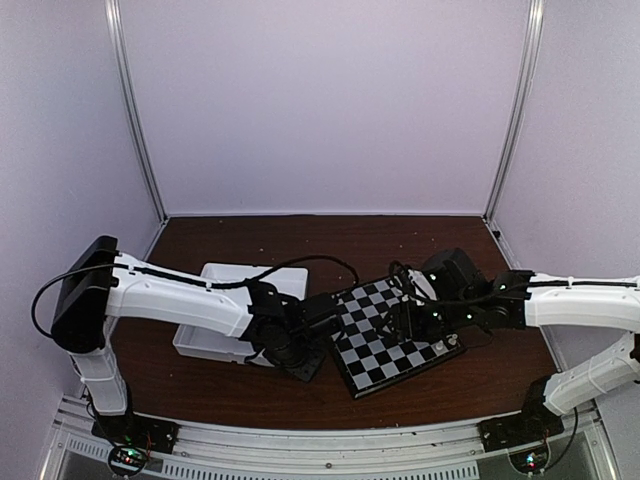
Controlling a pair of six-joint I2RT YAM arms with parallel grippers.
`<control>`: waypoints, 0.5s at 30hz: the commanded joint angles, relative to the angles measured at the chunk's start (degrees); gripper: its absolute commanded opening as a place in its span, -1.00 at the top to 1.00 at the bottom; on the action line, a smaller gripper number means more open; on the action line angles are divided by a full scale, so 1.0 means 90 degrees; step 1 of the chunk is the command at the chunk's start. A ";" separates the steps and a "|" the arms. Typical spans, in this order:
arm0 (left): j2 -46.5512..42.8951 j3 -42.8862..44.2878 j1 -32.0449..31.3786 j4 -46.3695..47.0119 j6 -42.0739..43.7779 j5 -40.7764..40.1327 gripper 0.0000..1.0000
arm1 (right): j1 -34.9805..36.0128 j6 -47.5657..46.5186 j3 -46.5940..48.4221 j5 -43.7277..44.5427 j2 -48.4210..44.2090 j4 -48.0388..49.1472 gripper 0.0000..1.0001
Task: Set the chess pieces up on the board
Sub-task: Pick up the chess piece at the center of the board.
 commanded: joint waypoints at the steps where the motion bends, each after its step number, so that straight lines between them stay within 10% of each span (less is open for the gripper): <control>1: -0.0249 -0.0173 -0.0009 0.0706 0.0484 -0.0384 0.86 | 0.0005 -0.0160 0.0254 0.0174 -0.0006 -0.0281 -0.21; 15: -0.0805 -0.0710 0.0432 0.3328 0.1879 -0.0467 0.85 | -0.0005 -0.0354 0.0709 0.0187 -0.0088 -0.0613 -0.20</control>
